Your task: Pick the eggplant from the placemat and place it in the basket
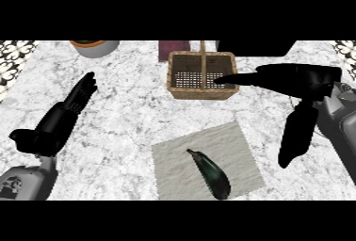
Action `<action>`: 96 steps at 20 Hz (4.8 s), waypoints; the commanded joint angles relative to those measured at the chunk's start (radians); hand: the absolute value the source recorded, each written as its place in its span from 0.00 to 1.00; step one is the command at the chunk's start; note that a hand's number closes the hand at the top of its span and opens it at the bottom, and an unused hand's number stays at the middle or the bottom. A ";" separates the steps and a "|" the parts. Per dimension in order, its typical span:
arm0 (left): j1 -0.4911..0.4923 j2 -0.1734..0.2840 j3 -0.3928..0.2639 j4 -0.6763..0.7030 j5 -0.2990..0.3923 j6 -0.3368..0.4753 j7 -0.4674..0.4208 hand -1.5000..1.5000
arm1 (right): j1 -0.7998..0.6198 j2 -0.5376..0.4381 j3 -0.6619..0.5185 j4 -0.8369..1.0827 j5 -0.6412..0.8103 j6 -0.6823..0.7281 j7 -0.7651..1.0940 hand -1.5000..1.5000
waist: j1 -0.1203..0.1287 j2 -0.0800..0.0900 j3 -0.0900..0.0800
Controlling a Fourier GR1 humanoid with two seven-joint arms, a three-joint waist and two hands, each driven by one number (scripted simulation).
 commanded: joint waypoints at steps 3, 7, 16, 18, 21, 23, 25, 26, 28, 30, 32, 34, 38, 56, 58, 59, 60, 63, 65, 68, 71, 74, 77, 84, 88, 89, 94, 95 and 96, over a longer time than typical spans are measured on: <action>0.064 -0.034 -0.004 -0.083 -0.036 0.005 0.018 0.50 | 0.124 0.077 0.001 -0.062 0.117 -0.023 0.003 0.00 | 0.004 0.000 0.001; -0.011 -0.031 0.030 -0.018 -0.033 -0.028 0.023 0.50 | 0.205 0.139 0.002 -0.052 0.250 -0.036 -0.112 0.00 | 0.002 0.002 0.001; 0.018 -0.034 0.076 -0.036 -0.041 -0.067 0.031 0.50 | 0.328 0.252 0.088 -0.011 0.580 -0.165 -0.347 0.00 | 0.004 0.001 0.001; 0.035 -0.125 -0.005 -0.026 -0.123 -0.003 -0.013 0.50 | 0.327 0.241 0.090 0.045 0.631 -0.169 -0.407 0.00 | 0.004 0.002 0.001; 0.030 -0.080 0.077 0.044 -0.087 -0.076 -0.057 0.50 | 0.353 0.265 0.093 0.088 0.703 -0.205 -0.473 0.00 | 0.002 0.002 0.000; 0.018 -0.121 0.042 -0.001 -0.115 -0.043 0.002 0.50 | 0.422 0.253 0.101 0.045 0.727 -0.224 -0.526 0.00 | -0.001 0.001 0.001; 0.019 -0.088 0.079 -0.071 -0.094 -0.078 0.047 0.50 | 0.386 0.249 0.070 0.104 0.740 -0.193 -0.578 0.00 | 0.002 0.001 0.001; 0.042 -0.126 0.051 -0.003 -0.132 -0.067 -0.028 0.50 | 0.356 0.290 0.063 0.122 0.745 -0.204 -0.565 0.00 | 0.002 0.001 0.000; -0.026 -0.124 0.082 0.043 -0.119 -0.081 0.004 0.50 | 0.370 0.283 0.031 0.094 0.720 -0.156 -0.571 0.00 | -0.001 0.001 0.000; 0.021 -0.111 0.084 -0.079 -0.107 -0.087 0.069 0.50 | 0.363 0.338 0.047 0.124 0.739 -0.195 -0.571 0.00 | 0.003 0.001 0.001; 0.002 -0.109 0.115 0.039 -0.110 -0.106 -0.019 0.50 | 0.472 0.343 0.077 -0.043 0.718 -0.157 -0.492 0.00 | -0.005 0.000 0.000; -0.050 -0.150 0.085 0.016 -0.142 -0.077 0.039 0.50 | 0.396 0.370 0.055 0.027 0.747 -0.150 -0.492 0.00 | -0.002 0.001 0.000; 0.040 -0.099 0.132 -0.066 -0.110 -0.135 0.040 0.50 | 0.481 0.300 0.057 -0.059 0.774 -0.101 -0.510 0.00 | -0.001 0.000 0.000; -0.032 -0.186 0.136 0.024 -0.177 -0.126 0.014 0.50 | 0.492 0.419 0.139 0.115 1.030 -0.193 -0.577 0.00 | -0.002 0.001 0.000; -0.022 -0.159 0.154 0.016 -0.163 -0.160 0.005 0.50 | 0.417 0.407 0.114 0.234 1.056 -0.211 -0.641 0.00 | 0.001 0.002 0.000; 0.017 -0.146 0.168 -0.060 -0.155 -0.164 0.037 0.50 | 0.489 0.437 0.148 0.138 1.057 -0.193 -0.577 0.00 | 0.001 0.000 0.000; -0.009 -0.188 0.140 0.022 -0.191 -0.134 -0.019 0.50 | 0.481 0.421 0.150 0.179 1.077 -0.209 -0.633 0.00 | -0.001 0.001 0.000; -0.035 -0.169 0.177 0.061 -0.171 -0.152 -0.013 0.50 | 0.486 0.397 0.130 0.219 1.092 -0.223 -0.683 0.00 | -0.001 0.002 0.000; 0.061 -0.194 0.135 -0.044 -0.191 -0.148 -0.018 0.50 | 0.471 0.475 0.146 0.202 1.093 -0.188 -0.586 0.00 | 0.002 0.001 0.000; 0.016 -0.168 0.167 -0.012 -0.175 -0.172 0.005 0.50 | 0.506 0.452 0.174 0.276 1.128 -0.241 -0.679 0.00 | 0.001 0.001 0.000; 0.034 -0.159 0.179 0.007 -0.171 -0.189 -0.036 0.50 | 0.605 0.383 0.203 0.128 1.116 -0.164 -0.683 0.00 | -0.004 0.000 0.000; -0.019 -0.186 0.153 0.003 -0.190 -0.160 0.025 0.50 | 0.529 0.391 0.213 0.183 1.127 -0.112 -0.694 1.00 | -0.003 0.001 0.000; 0.007 -0.161 0.185 -0.024 -0.156 -0.193 0.027 0.50 | 0.508 0.395 0.197 0.284 1.152 -0.209 -0.789 1.00 | 0.002 0.001 0.001; 0.050 -0.195 0.153 0.004 -0.202 -0.170 -0.047 0.50 | 0.488 0.377 0.290 0.289 1.255 -0.314 -0.897 1.00 | 0.003 0.002 0.000; -0.027 -0.196 0.164 -0.062 -0.172 -0.166 0.086 0.50 | 0.556 0.391 0.299 0.251 1.294 -0.409 -0.903 1.00 | 0.000 0.001 0.001; 0.019 -0.181 0.170 -0.020 -0.185 -0.182 0.005 0.50 | 0.507 0.498 0.292 0.159 1.299 -0.357 -0.715 1.00 | 0.000 0.000 0.000; 0.032 -0.181 0.170 -0.021 -0.182 -0.181 0.020 0.50 | 0.459 0.502 0.438 -0.038 1.326 -0.547 -0.279 1.00 | 0.009 -0.016 -0.003; 0.010 -0.207 0.145 -0.003 -0.208 -0.157 0.018 0.50 | 0.448 0.503 0.487 -0.056 1.309 -0.596 -0.221 1.00 | 0.007 -0.009 -0.001; 0.018 -0.216 0.135 -0.040 -0.196 -0.163 0.048 0.50 | 0.470 0.503 0.559 -0.083 1.277 -0.617 -0.136 1.00 | 0.020 -0.011 0.000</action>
